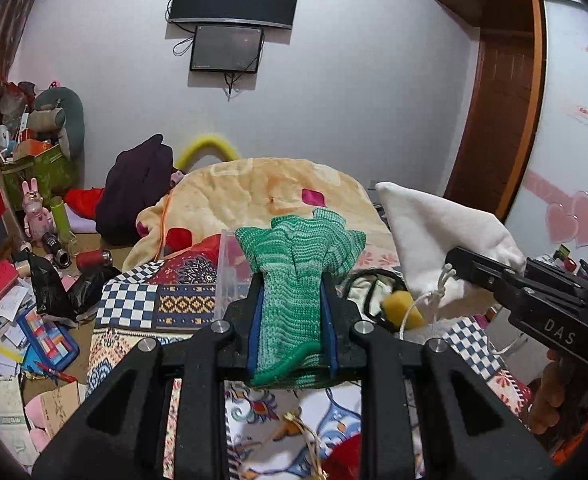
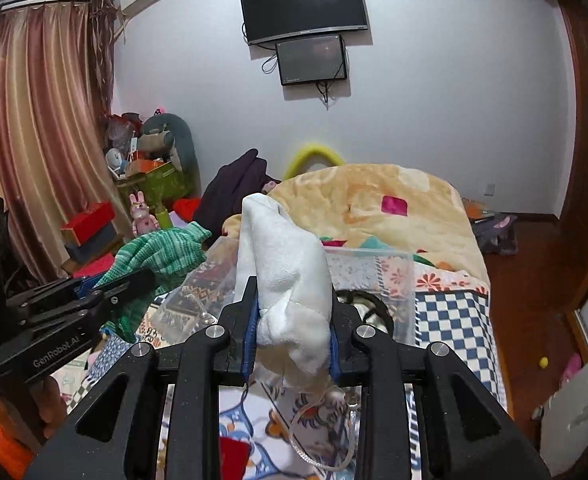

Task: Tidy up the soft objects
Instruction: 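Carry the glove and white cloth bag into the clear box and release both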

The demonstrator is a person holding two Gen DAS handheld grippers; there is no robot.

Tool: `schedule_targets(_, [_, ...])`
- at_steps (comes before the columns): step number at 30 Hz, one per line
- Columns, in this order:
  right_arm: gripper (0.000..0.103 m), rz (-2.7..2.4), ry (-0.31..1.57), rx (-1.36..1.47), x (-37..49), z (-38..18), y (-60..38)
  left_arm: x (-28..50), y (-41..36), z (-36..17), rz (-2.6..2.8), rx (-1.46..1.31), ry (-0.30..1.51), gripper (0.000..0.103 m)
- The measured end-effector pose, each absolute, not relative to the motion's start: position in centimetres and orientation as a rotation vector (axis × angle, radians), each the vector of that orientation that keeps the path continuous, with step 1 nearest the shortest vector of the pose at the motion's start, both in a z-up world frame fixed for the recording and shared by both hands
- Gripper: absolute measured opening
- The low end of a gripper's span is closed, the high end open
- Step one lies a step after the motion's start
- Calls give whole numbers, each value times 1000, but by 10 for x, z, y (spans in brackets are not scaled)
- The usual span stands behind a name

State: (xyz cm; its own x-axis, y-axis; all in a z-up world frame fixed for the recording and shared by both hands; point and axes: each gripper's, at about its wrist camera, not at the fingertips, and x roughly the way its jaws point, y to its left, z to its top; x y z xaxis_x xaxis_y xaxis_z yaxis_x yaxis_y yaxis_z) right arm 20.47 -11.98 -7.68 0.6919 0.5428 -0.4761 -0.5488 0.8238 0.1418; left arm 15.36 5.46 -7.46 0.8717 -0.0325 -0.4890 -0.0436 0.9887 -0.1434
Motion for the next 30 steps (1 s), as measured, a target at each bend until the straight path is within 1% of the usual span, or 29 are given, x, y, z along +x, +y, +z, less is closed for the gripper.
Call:
schedule_targets(8, [26,604,584,-28,230,-89,-103,195,71,-96,30,-191,587,24])
schedule_targets(19, [26,604,699,-71,253,-116,-74,223,64,-129,50,-153,676,24])
schedule_targets(24, [28,585,713,-123,252,-126,-65,229,63,-138,31,-161,713,24])
schedule_targets(27, [31,569,701,-159,248,-126,-65,227,61,-139,25,-152,718,29])
schedule_targets(29, [39,569,700,-174,245,-125,-67,225,59,-137,26,-148,720,38])
schedule_targets(30, [40,572,699,-178,244,-124,-68,224,59,-136,26,-148,718,39])
